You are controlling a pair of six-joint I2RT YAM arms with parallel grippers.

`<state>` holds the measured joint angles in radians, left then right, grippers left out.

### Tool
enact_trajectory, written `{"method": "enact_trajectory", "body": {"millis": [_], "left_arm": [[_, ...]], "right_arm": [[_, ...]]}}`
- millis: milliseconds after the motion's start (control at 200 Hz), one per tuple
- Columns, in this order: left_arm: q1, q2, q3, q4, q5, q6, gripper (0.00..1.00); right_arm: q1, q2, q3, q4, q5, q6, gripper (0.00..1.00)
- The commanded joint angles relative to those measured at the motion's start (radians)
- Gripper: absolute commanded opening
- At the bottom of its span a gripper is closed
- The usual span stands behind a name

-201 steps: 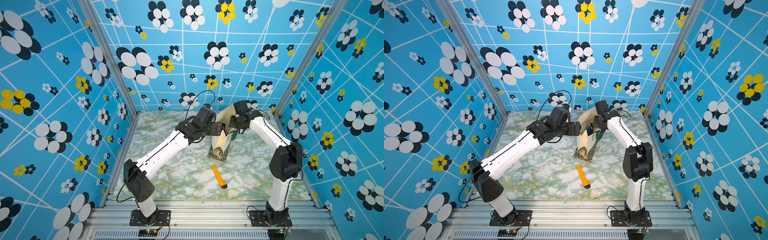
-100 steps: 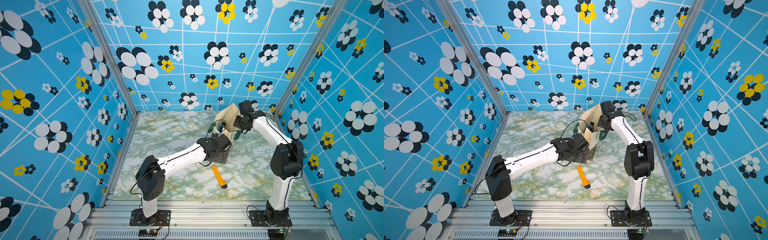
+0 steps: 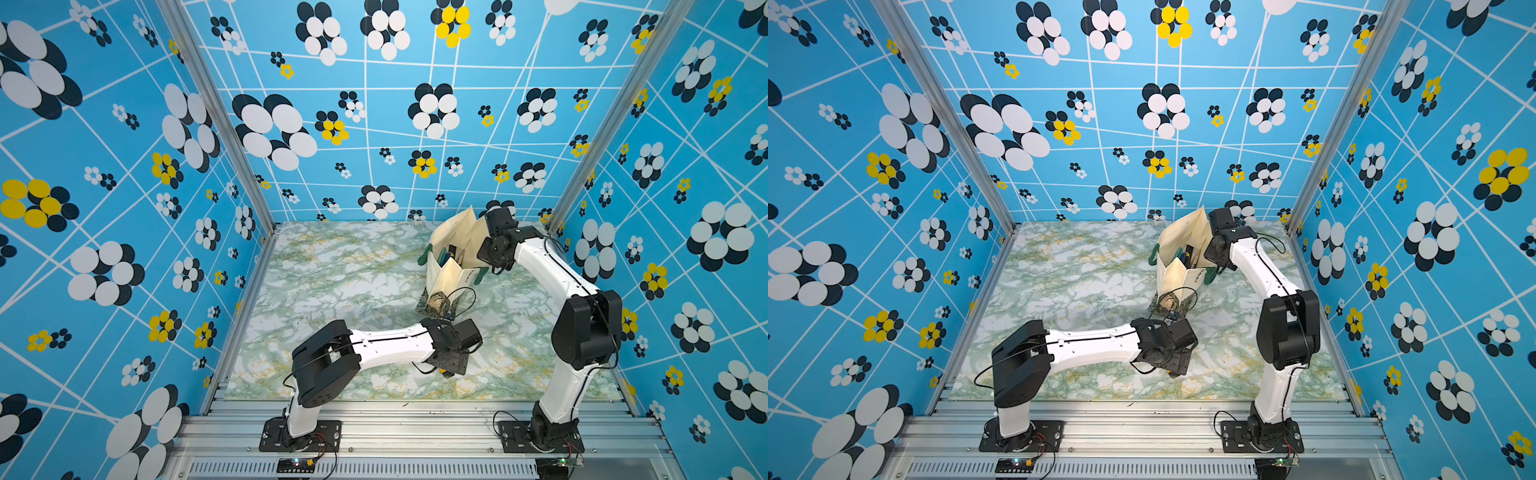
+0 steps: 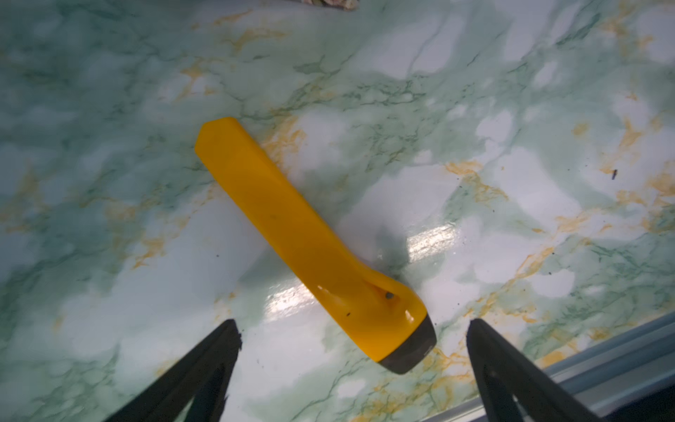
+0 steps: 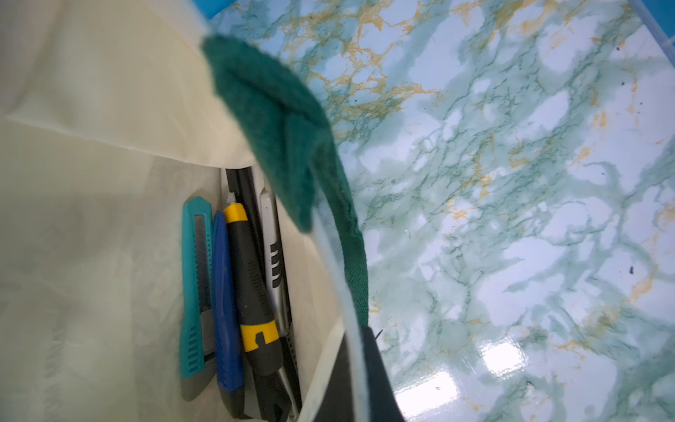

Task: Place the art knife into the pouch
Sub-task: Place the utility knife in the pouch, then pick up the utility knife at the center of the board.

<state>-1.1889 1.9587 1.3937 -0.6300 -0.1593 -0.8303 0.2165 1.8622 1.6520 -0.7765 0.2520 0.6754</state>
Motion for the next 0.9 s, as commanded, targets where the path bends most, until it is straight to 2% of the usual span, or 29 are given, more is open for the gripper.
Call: {"method": "enact_trajectory", "body": {"millis": [0, 100, 380, 749, 894], "left_arm": [[-0.016, 0.073, 0.061, 0.002, -0.047, -0.025, 1.00], [-0.020, 0.110, 0.070, -0.005, -0.069, -0.044, 0.99], [-0.021, 0.098, 0.016, 0.009, -0.090, -0.090, 0.90], [0.000, -0.027, -0.170, 0.067, -0.135, -0.162, 0.54], [0.014, -0.065, -0.218, 0.102, -0.149, -0.165, 0.46]], "right_arm": [[-0.024, -0.060, -0.042, -0.039, 0.039, 0.027, 0.00], [-0.032, -0.071, -0.084, -0.037, 0.032, 0.021, 0.00], [-0.058, -0.092, -0.130, -0.017, 0.021, 0.009, 0.00], [-0.069, -0.087, -0.151, 0.005, -0.002, 0.012, 0.00], [-0.069, -0.074, -0.138, 0.009, -0.017, 0.016, 0.00]]}}
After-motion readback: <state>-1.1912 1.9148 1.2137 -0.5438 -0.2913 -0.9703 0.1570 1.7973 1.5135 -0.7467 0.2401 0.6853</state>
